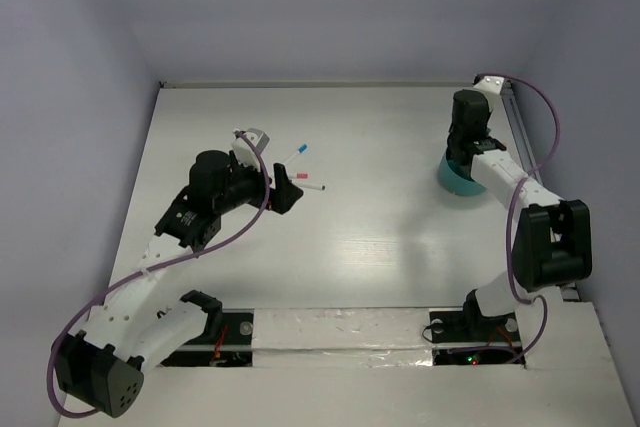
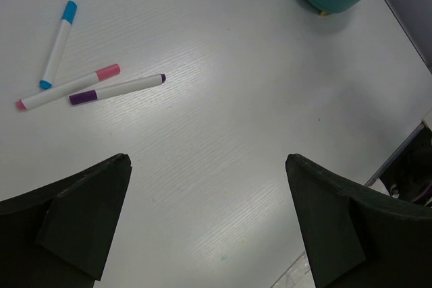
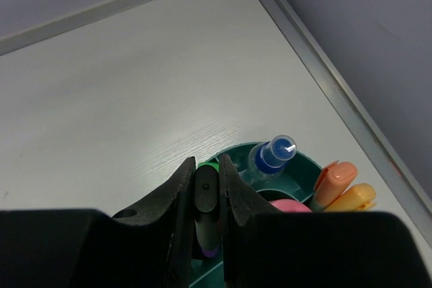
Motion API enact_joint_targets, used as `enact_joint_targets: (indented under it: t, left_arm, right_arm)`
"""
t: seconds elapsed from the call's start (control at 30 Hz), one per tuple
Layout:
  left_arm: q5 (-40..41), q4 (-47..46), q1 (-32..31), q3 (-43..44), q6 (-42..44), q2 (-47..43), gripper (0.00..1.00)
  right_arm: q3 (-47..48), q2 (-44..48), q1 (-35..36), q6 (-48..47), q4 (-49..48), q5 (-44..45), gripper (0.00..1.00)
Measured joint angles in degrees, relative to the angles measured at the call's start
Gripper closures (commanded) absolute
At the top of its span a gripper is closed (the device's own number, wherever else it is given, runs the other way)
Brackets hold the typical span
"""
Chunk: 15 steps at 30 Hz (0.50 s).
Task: Sort the stationery into containers
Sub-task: Place the pen in the storage box.
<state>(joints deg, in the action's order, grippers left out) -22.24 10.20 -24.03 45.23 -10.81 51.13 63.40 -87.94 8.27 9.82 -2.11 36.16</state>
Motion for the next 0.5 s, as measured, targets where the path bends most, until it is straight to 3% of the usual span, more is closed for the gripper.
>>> enact_joint_targets:
  t: [0.17,0.27,0.37,0.43,0.5]
  left_arm:
    - [0.04,0.02,0.00,0.00,0.00,0.00,0.01]
    - [0.15,0.09,0.00,0.00,0.02,0.02,0.01]
    - [0.22,0.15,0.00,0.00,0.00,0.02,0.01]
    - [0.24,0.20,0.00,0.00,0.02,0.02,0.01]
    - [0.28,0.28,0.00,0.02,0.02,0.02,0.01]
  right_arm:
    - [0.31,-3.43,0.00,-0.59,0.00,-0.22,1.00]
    - [0.31,-4.59,0.00,-0.61,0.04,-0.70,0.95]
    - [0.31,-4.68,0.00,-0.57,0.00,-1.29,0.82]
    - [0.31,-4.68,0.00,-0.35,0.07,-1.73,0.66]
    - [0.31,-4.68,0.00,0.07,0.17,-2.03,0.65]
